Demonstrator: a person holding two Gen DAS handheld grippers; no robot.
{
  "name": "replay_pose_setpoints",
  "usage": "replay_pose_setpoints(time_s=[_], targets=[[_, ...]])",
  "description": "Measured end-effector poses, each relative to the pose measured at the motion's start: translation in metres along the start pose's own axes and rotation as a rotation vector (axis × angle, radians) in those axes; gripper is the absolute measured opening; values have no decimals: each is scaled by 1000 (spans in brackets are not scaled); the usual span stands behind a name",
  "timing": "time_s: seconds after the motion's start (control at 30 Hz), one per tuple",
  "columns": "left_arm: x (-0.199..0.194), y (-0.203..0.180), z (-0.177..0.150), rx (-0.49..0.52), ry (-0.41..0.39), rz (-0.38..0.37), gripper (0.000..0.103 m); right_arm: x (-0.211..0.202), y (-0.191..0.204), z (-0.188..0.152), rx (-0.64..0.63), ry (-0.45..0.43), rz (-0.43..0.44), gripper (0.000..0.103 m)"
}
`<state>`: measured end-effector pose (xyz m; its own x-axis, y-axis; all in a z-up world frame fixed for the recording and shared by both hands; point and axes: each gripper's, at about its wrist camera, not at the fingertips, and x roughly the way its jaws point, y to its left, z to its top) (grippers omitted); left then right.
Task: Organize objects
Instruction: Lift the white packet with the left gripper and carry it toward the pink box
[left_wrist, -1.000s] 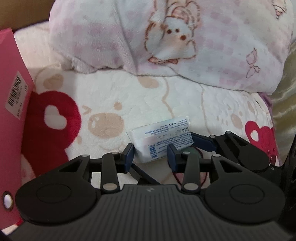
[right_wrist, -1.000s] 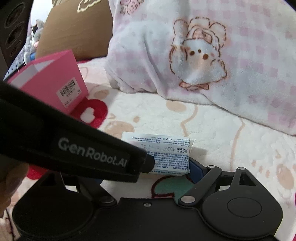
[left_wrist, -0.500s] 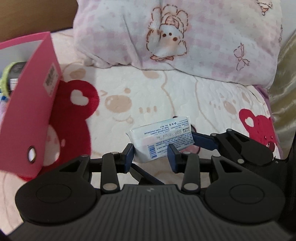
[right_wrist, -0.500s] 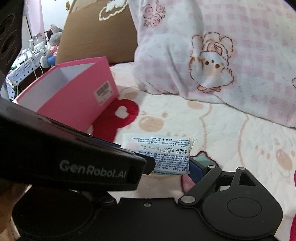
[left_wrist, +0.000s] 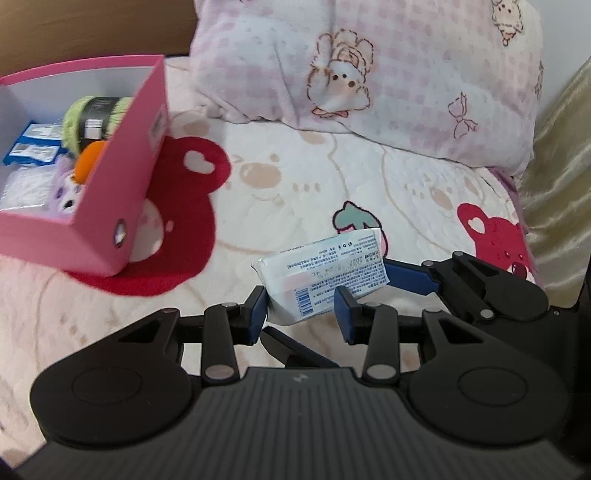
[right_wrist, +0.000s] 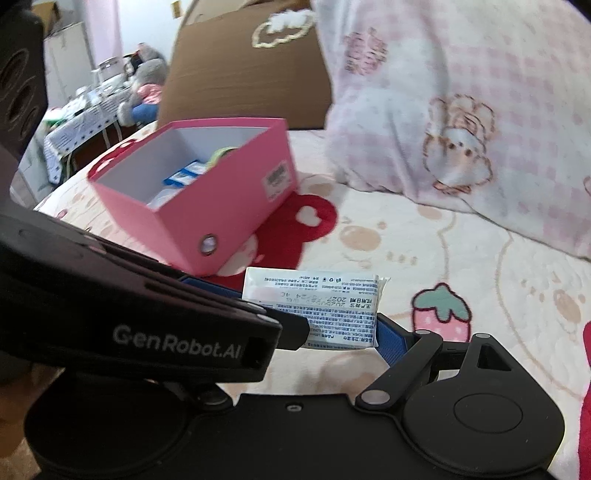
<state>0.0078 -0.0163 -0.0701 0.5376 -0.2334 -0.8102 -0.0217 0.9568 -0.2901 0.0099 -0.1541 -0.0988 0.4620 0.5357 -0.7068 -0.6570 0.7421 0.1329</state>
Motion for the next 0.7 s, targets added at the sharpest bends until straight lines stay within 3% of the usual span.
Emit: replay_pose_setpoints(time_s=[0.33,0.7], targets=[[-53,16,-12,-5,-65,8,38,-32,36,8,-66,-19,54,90],[-93,20,-14,25,-79,1,39,-60,57,23,-116,1,97,88]])
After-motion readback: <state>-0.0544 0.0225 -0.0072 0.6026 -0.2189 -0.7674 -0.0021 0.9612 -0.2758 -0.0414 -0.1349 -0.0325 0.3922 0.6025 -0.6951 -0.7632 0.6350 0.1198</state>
